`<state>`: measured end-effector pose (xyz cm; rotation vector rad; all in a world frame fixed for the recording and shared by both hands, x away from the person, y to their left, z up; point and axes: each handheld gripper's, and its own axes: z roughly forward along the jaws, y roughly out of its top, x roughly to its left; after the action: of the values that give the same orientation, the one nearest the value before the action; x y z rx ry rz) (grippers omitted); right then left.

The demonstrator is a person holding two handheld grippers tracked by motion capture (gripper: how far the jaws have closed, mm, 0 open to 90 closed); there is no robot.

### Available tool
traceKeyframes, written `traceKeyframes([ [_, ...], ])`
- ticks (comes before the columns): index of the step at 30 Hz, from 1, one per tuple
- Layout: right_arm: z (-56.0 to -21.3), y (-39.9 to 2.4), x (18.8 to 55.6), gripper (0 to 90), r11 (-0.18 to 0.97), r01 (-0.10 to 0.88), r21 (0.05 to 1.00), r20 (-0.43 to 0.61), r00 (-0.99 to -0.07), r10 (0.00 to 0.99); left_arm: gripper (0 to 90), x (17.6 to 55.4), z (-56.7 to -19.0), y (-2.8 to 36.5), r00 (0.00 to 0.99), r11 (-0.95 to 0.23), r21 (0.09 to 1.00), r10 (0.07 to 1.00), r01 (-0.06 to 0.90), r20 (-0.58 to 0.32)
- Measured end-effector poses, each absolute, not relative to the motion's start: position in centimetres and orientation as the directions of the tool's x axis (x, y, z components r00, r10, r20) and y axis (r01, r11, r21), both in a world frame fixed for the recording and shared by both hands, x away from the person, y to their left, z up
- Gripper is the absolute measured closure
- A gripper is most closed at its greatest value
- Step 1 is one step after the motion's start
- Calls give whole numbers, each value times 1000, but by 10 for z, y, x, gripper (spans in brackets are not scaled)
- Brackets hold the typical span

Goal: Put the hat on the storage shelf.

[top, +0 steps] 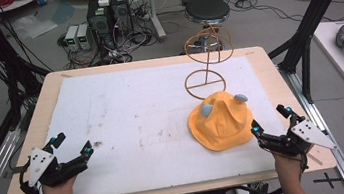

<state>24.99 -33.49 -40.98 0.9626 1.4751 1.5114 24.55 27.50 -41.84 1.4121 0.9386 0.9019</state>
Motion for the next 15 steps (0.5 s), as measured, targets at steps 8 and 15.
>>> traceKeyframes([
  [8,-410,-335,250,32,1,-39,999,-16,-397,918,107,245,-417,277,384,-9,999,923,40,-7],
  [15,-409,-333,252,32,-3,-18,1000,-5,-422,907,107,245,-417,277,381,-10,999,924,42,-6],
])
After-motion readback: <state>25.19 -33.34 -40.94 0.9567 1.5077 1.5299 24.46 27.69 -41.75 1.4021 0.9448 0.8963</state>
